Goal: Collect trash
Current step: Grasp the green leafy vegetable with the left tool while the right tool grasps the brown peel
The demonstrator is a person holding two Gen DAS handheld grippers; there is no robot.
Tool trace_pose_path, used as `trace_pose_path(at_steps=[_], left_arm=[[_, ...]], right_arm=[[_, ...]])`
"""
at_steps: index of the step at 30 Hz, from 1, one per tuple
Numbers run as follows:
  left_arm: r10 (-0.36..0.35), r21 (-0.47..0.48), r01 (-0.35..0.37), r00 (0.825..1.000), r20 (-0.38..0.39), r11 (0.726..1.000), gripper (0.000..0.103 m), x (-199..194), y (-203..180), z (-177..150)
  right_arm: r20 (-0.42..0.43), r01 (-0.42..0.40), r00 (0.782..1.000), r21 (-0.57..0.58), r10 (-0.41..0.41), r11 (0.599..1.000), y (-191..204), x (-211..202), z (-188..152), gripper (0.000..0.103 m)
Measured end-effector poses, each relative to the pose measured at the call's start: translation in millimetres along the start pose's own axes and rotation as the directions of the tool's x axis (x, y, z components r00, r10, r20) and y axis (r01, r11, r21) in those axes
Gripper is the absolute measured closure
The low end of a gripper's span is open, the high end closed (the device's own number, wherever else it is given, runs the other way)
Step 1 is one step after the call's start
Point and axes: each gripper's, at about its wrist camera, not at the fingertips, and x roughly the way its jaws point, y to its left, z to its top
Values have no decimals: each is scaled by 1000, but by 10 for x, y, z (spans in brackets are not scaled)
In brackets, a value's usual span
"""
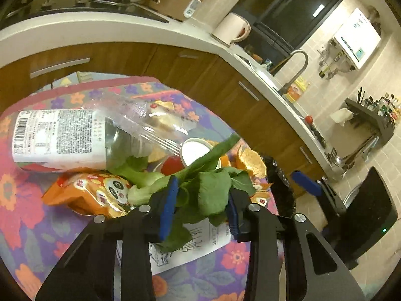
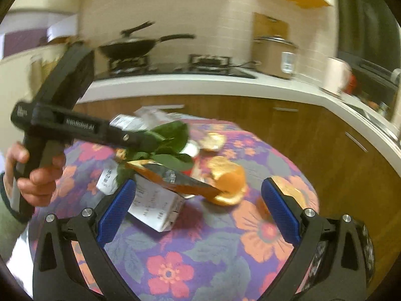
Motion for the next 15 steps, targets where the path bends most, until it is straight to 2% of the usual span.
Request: trace_pose_path(at_steps=[4,11,12,13,14,15], left_arm=[[3,5,-3,1000,5,1000,85,-91,15,1],[0,0,0,1000,9,1000,86,-139,24,-35],[5,3,-5,1000,14,1000,87,-157,18,-36],[9,6,-9,1000,17,1000,88,-170,15,-37],[13,6,-13,1000,21,1000,91,-186,15,-35],[16,9,-16,1000,26,1000,91,-210,5,-31]], right_arm=[[-39,-22,999,-88,19,996,96,162,53,8],[-96,-6,995,-173,-11,985,182,410,77,8],[-105,-5,994,-176,-14,984,180,429,75,16],[-116,-6,993,-179,-15,984,185,446,68,30],[-121,-7,992,-177,-15,984,180,460,67,37],[-124,-15,992,-166,-5,986,168,464,62,51]])
